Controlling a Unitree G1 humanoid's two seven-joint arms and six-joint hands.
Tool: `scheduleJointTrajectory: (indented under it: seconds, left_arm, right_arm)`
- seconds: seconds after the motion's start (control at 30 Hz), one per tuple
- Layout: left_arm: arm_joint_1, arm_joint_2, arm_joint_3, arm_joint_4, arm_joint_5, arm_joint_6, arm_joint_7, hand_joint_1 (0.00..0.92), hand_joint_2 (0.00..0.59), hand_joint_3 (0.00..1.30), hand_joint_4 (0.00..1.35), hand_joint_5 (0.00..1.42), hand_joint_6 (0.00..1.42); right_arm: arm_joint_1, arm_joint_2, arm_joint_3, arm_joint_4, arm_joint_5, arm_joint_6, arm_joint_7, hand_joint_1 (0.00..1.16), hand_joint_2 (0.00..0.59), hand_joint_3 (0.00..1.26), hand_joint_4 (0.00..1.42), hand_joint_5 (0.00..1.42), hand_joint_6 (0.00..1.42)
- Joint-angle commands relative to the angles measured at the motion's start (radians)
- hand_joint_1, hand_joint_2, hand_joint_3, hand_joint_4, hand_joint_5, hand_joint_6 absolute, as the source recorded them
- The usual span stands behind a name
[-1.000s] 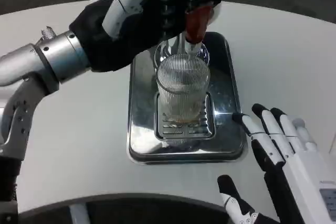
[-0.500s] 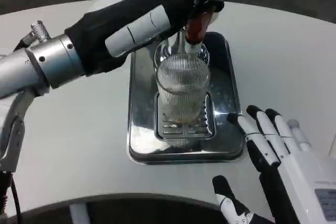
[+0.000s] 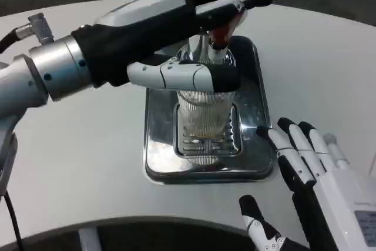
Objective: Grasp the cup under the faucet to collect the drink, then remove the cup.
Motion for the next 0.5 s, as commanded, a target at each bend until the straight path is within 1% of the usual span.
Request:
scheduleJointTrajectory:
  seconds: [0.03,0.23,0.5]
  left_arm:
    - [0.016,0.031,-0.024,-0.017,0.027,-0.043,-0.002,0.0,0.114,0.0,0.0,0.01,0.0]
    - [0.035,0.051,-0.04,-0.04,0.073,-0.091,0.019,0.0,0.116,0.0,0.0,0.01,0.0]
    - [0.047,0.082,-0.052,-0.059,0.144,-0.186,0.064,0.0,0.117,0.0,0.0,0.0,0.0]
  right_arm:
    - [0.011,-0.001,-0.002,0.009,0.007,0.007,-0.009,0.49,0.445,0.12,0.03,0.0,0.0]
    - [0.014,0.0,-0.002,0.012,0.008,0.009,-0.01,0.49,0.445,0.12,0.03,0.0,0.0]
    - [0.012,0.002,0.0,0.022,0.013,0.014,-0.013,0.49,0.445,0.12,0.03,0.0,0.0]
